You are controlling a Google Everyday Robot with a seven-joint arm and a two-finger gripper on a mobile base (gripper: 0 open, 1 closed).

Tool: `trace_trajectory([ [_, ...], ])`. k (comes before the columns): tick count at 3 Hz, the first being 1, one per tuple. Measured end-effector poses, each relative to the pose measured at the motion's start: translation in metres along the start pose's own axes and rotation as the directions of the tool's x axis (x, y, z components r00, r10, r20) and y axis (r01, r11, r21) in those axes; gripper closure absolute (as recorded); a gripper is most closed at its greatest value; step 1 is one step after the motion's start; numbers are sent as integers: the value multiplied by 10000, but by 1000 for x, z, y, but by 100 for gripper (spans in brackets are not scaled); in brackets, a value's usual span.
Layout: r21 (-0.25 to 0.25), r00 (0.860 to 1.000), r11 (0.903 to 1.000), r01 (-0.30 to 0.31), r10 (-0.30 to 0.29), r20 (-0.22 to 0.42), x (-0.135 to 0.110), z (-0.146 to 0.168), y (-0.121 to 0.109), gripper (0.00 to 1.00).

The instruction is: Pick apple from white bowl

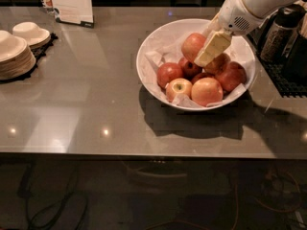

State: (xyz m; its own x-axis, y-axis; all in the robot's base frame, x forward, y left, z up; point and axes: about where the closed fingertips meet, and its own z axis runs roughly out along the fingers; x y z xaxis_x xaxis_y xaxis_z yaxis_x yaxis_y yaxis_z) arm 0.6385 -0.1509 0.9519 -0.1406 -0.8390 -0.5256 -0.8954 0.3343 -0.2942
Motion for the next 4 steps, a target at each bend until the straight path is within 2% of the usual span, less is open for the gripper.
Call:
trace_trajectory([
  [2, 248, 9973, 9997, 32, -50, 727, -20, -24, -9, 100],
  [4, 413, 9862, 9982, 442, -502, 1578, -57, -58, -8, 100],
])
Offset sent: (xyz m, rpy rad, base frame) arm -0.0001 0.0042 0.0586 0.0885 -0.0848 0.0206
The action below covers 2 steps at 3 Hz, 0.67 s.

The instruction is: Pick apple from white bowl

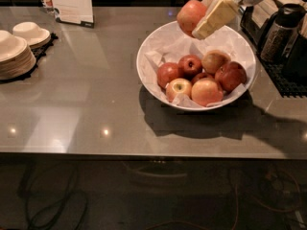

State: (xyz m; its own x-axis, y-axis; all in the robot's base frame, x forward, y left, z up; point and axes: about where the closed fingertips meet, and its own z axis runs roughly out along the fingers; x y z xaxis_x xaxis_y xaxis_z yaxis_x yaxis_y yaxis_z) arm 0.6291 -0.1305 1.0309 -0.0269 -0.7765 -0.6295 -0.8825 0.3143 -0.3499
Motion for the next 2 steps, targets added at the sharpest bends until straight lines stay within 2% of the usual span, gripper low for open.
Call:
trace_trajectory([
  [1, 33, 9996, 9998, 196, -197, 218, -13, -12, 1, 100],
  [2, 71, 9996, 9997, 239, -240, 130, -16, -17, 0, 100],
])
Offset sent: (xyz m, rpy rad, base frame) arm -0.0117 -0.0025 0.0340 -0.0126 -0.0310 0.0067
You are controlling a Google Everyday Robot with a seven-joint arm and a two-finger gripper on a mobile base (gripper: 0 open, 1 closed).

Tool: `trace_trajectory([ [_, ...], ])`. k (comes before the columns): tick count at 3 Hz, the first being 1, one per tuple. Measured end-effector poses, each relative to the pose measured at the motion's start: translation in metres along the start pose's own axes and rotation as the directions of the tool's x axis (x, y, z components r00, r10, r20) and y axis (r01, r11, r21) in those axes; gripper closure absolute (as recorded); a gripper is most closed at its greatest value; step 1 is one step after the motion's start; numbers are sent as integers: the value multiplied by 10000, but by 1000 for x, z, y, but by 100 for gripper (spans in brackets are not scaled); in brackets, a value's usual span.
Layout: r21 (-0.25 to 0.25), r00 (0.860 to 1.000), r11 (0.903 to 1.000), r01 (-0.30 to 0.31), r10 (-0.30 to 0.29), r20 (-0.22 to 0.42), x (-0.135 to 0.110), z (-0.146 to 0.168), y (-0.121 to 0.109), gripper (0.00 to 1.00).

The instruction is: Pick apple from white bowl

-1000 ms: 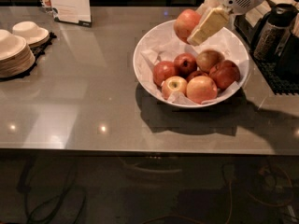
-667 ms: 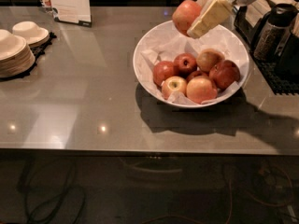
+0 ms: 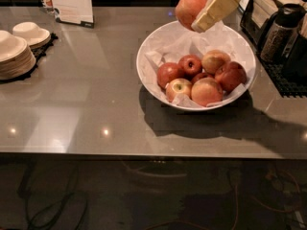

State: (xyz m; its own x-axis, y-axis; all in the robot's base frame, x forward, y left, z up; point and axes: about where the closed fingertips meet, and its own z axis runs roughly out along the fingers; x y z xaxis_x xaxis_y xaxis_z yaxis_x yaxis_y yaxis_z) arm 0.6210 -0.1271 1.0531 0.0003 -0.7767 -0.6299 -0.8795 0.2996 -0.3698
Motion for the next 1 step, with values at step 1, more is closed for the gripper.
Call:
trace_trajectory([
  [1, 82, 9999, 10000, -16, 17, -162, -1, -3, -5, 100],
])
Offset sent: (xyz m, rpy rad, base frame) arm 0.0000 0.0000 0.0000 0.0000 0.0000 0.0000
